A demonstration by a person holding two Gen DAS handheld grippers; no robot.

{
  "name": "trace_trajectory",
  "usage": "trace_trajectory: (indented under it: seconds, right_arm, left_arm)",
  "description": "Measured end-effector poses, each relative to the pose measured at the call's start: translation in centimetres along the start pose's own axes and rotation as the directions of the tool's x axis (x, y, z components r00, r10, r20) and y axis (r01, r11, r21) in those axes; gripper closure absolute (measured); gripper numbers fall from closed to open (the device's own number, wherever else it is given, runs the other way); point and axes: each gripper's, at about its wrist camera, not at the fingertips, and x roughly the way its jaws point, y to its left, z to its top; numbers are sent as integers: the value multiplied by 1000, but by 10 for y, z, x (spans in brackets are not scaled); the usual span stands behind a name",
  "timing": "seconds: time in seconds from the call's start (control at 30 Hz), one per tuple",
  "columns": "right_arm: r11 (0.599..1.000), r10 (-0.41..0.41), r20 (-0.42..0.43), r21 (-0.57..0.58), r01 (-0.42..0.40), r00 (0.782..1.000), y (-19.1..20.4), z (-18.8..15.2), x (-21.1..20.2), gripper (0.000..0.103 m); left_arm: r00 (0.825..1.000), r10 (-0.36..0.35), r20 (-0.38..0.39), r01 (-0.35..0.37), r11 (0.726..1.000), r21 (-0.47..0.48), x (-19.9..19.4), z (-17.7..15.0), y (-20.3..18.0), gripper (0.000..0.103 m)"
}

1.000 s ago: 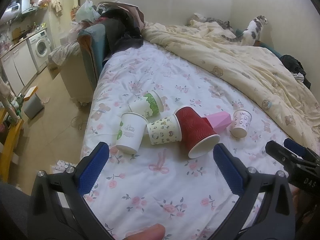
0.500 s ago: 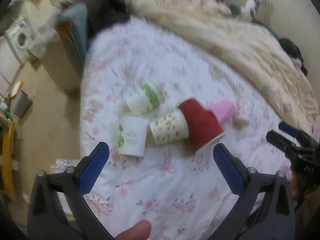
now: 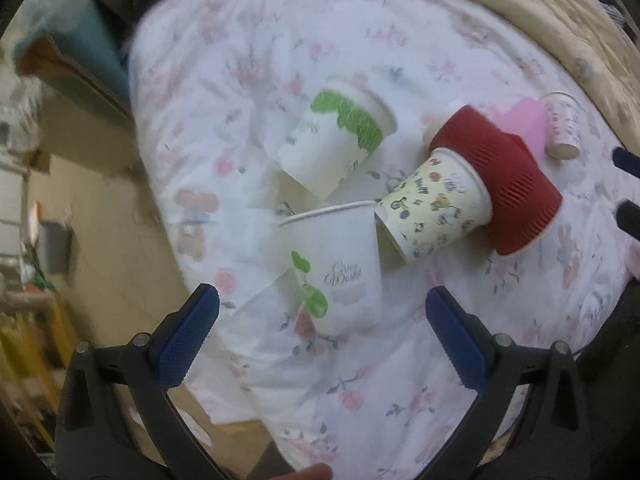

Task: Flip cup upside down
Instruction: 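Move the left tool to the upright white Green World cup and grasp it, then lift the white cup with the left tool and carry it toward the right tool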

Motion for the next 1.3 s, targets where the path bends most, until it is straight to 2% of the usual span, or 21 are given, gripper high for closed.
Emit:
trace_trajectory:
  seconds: [0.07,0.17,0.3,0.43,0.47,0.57,0.7,0.83,1.1,1.3]
  right_arm:
    - [1000,0,-5,13,0,1000,-3,1,3,5]
    - [1000,-3,-12,20,3,1000,-6,1,7,5]
    - [999,-15,-11,32,16,1000,-11,1,7,5]
    - [999,-24,-4,47,24,1000,-16,2,6,5]
    - [998,-26,-3,49,26,1000,-17,1,6,5]
    - [998,-29,3,55,29,1000,-19,1,4,5]
    - [997,-40,16,60,39,999,-21,-1,-1,5]
    - [995,-33,33,93,30,999,-28,-2,-8,5]
    - [992,-50,80,123,40,995,-30,-11,-36,5]
    - [991,-52,127,128,36,991,-25,-31,-63,5]
  left_arm:
    - [999,-34,-37,33,999,-40,15,4,2,11]
    - [995,-68,-73,62,995,-78,33,6,-1,13]
    - [995,-48,-82,42,997,-64,44,5,-8,18]
    - [996,-37,-83,33,998,-50,47,3,-13,37]
    - [996,-31,-87,26,998,-58,47,2,-12,45]
    - [995,-47,-93,38,995,-93,43,0,-7,47]
    - [997,-22,-70,14,993,-117,27,-7,1,49]
    - [998,-27,-51,19,985,-169,2,-17,4,49]
    - [998,-54,44,62,972,-225,-45,-47,-4,49]
    - [992,-95,80,112,962,-247,-52,-60,-42,49]
